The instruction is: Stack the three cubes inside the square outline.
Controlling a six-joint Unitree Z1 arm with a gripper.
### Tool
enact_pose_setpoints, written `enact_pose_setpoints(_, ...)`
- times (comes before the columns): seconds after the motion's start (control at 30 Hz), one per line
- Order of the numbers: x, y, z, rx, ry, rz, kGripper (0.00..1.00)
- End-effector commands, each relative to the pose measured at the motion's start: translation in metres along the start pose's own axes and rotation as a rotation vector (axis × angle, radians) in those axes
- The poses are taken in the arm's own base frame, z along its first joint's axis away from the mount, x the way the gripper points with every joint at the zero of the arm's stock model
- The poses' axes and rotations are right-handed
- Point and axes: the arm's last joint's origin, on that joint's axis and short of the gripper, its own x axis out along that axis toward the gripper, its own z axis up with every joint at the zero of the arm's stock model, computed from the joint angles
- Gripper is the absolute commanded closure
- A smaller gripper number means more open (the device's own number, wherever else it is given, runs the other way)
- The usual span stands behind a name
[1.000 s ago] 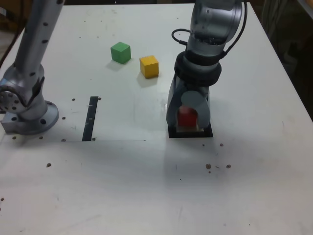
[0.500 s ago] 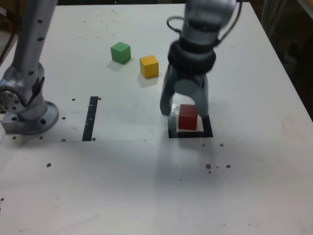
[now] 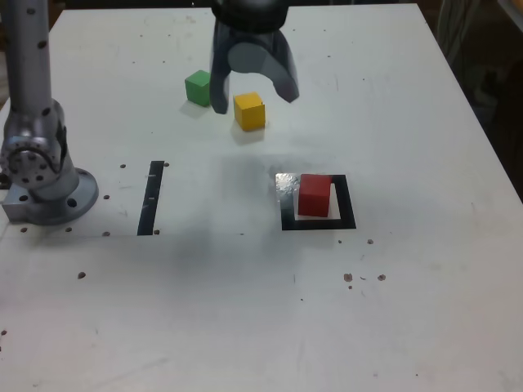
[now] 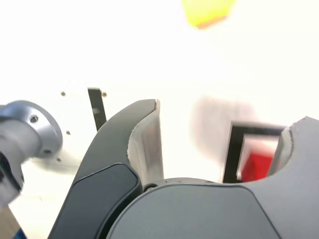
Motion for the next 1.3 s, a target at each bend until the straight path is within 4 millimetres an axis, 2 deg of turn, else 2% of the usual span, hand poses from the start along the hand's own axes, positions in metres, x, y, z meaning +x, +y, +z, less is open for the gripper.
enact_pose_setpoints(0.0,0.009,0.04,-0.006,-0.125,0.003,-0.019,0.01)
enact_pose_setpoints(0.13,0.022,0.064,-0.006,-0.188,0.002,-0.028,0.01)
enact_pose_setpoints(0.3,0.049,0.079,0.004,-0.222,0.057,-0.046,0.01)
enact_pose_setpoints(0.43,0.067,0.082,0.014,-0.221,0.088,-0.052,0.03)
enact_pose_setpoints(0.63,0.072,0.081,0.021,-0.208,0.093,-0.044,0.08)
enact_pose_setpoints(0.77,0.08,0.082,0.027,-0.202,0.112,-0.039,0.17)
enact_pose_setpoints(1.03,0.092,0.082,0.036,-0.199,0.115,-0.056,0.43)
enact_pose_setpoints(1.27,0.095,0.078,0.042,-0.191,0.095,-0.071,0.57)
